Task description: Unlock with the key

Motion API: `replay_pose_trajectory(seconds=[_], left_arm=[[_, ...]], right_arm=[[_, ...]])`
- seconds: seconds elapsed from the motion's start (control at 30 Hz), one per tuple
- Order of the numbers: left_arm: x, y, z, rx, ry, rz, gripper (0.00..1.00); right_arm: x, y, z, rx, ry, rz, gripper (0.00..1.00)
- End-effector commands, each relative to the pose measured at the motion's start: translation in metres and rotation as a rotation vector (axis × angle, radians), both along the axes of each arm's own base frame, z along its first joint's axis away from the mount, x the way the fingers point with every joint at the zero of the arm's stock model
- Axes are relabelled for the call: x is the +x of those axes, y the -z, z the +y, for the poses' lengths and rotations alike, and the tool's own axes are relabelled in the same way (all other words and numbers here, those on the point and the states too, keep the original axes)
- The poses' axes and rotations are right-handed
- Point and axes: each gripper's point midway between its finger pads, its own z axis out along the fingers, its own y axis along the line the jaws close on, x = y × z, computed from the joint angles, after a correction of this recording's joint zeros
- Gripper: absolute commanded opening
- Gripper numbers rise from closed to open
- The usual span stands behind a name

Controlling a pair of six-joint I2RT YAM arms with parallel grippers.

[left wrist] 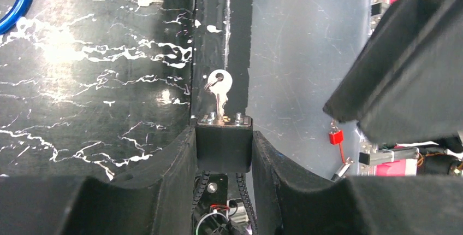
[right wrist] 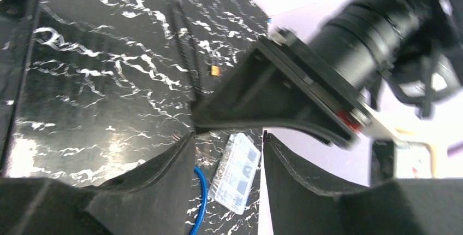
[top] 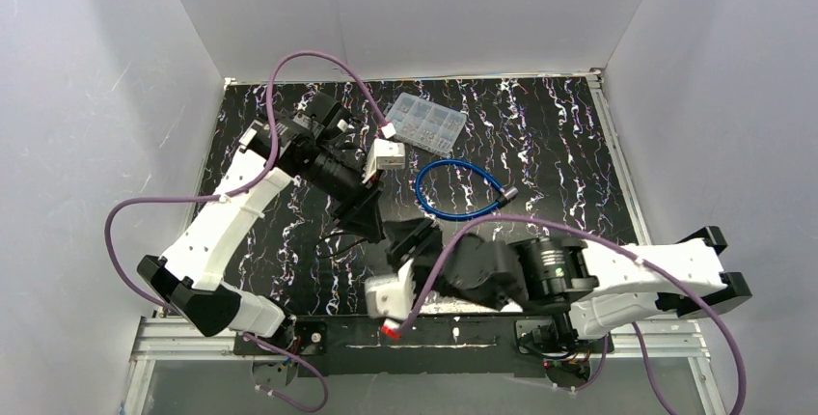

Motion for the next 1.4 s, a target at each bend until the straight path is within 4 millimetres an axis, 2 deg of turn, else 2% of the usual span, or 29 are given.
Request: replay_pose_trajectory(seconds=[0.0, 0.07, 0.23, 0.4, 0.57, 0.67, 0.83, 1.07, 1.27, 1.37], left_arm=[[-0.027, -0.026, 0.003, -0.075, 0.082, 0.069, 0.0], [-0.037, -0.036, 0.005, -0.116, 0.126, 0.075, 0.0], [-0.054, -0.052, 0.01, -0.193, 0.182, 0.063, 0.0], [-0.057, -0.061, 0.01, -0.214, 0.179, 0.055, 0.0], [-0.06, -0.067, 0.011, -0.227, 0.175, 0.051, 0.0], [-0.061, -0.071, 0.011, -0.235, 0.172, 0.038, 0.0], [-0.062, -0.076, 0.011, -0.241, 0.164, 0.04, 0.0], [-0.065, -0.081, 0.011, -0.251, 0.161, 0.046, 0.0], [-0.065, -0.08, 0.012, -0.247, 0.157, 0.047, 0.0], [-0.065, -0.08, 0.012, -0.246, 0.157, 0.048, 0.0]], right_arm=[[0.022, -0.065, -0.027, 0.219, 0.085, 0.108, 0.56], [0.024, -0.065, -0.034, 0.227, 0.085, 0.163, 0.56], [0.011, -0.065, -0.042, 0.234, 0.008, 0.225, 0.56], [0.002, -0.063, -0.051, 0.179, -0.032, 0.279, 0.56], [0.003, -0.067, -0.069, 0.184, -0.017, 0.317, 0.56], [0.002, -0.062, -0.075, 0.191, -0.008, 0.36, 0.56], [0.011, -0.061, -0.066, 0.255, 0.029, 0.331, 0.55], [0.02, -0.057, -0.053, 0.261, 0.036, 0.229, 0.43], [0.026, -0.067, -0.051, 0.289, 0.031, 0.158, 0.43], [0.027, -0.066, -0.049, 0.28, 0.027, 0.145, 0.42]])
